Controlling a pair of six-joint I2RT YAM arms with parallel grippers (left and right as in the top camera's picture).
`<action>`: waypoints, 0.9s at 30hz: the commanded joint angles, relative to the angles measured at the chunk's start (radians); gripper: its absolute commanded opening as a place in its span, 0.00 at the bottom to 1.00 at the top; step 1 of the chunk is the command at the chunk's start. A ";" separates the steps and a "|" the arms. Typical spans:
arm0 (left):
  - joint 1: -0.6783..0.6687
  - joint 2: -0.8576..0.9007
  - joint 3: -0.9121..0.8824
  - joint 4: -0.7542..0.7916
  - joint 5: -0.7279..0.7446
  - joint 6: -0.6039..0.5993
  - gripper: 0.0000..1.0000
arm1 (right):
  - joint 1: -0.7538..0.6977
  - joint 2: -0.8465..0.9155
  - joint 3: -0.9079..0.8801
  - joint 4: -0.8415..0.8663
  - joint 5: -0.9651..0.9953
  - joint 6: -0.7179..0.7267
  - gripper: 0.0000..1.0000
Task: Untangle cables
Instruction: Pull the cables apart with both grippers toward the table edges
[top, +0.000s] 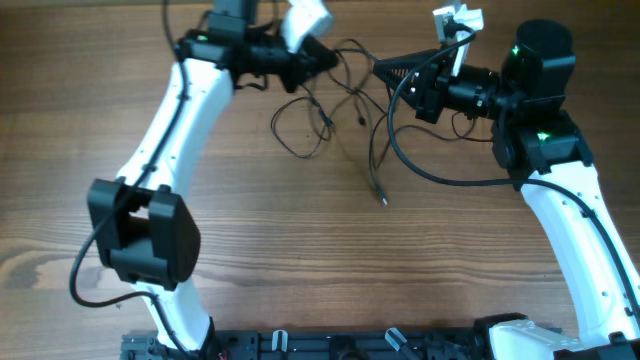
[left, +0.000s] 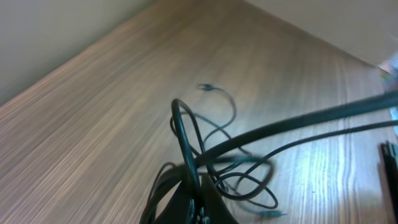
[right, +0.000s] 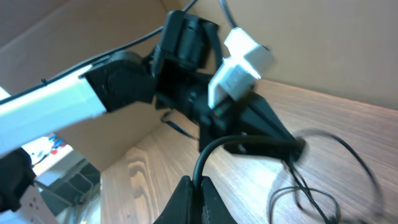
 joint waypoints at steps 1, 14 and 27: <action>0.060 -0.060 0.000 -0.017 -0.015 -0.027 0.04 | -0.001 -0.019 0.019 -0.011 0.046 -0.029 0.04; 0.105 -0.122 0.000 -0.044 -0.031 -0.027 0.04 | -0.001 -0.018 0.019 -0.213 0.393 -0.077 0.04; 0.235 -0.209 0.000 -0.137 -0.050 -0.027 0.04 | -0.001 -0.018 0.018 -0.428 0.886 0.010 0.05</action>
